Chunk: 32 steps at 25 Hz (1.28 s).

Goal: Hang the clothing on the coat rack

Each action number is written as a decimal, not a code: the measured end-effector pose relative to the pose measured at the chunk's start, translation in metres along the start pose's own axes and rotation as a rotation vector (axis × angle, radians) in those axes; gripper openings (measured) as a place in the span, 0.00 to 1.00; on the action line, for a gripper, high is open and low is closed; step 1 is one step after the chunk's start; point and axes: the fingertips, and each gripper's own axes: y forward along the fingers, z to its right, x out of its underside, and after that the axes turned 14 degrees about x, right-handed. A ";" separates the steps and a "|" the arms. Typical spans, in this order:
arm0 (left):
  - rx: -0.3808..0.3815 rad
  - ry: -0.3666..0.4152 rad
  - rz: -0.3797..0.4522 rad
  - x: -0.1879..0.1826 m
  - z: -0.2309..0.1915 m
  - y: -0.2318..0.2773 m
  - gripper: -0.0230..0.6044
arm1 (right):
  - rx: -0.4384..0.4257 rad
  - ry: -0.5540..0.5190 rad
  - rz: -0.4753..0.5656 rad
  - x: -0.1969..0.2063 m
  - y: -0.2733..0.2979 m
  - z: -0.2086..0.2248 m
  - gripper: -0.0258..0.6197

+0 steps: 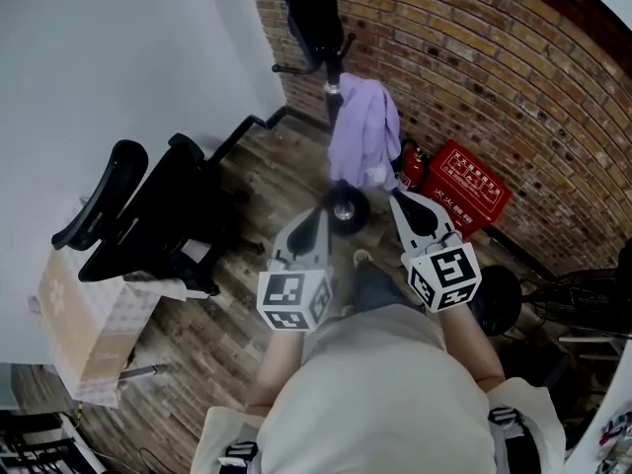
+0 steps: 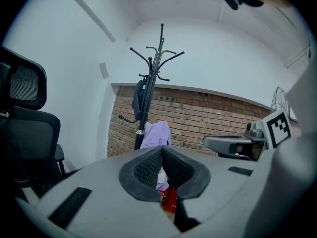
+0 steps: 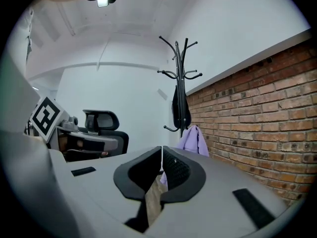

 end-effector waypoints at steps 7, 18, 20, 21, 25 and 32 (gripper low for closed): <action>0.003 0.009 -0.004 0.000 0.005 -0.003 0.04 | 0.000 0.000 0.007 0.001 -0.008 0.000 0.05; 0.002 0.013 -0.009 -0.002 0.001 -0.001 0.04 | -0.014 -0.009 0.004 -0.003 -0.003 -0.003 0.04; 0.001 0.014 -0.012 -0.002 0.000 0.001 0.04 | -0.029 -0.008 0.000 -0.002 -0.001 -0.005 0.04; 0.001 0.013 -0.012 -0.002 0.000 0.001 0.04 | -0.035 -0.007 -0.002 -0.002 0.000 -0.006 0.04; -0.001 0.009 -0.009 -0.003 -0.003 0.002 0.04 | -0.045 -0.016 -0.002 -0.001 0.003 -0.009 0.04; 0.001 0.004 -0.014 -0.001 -0.005 0.006 0.04 | -0.039 -0.020 0.002 -0.002 0.007 -0.005 0.04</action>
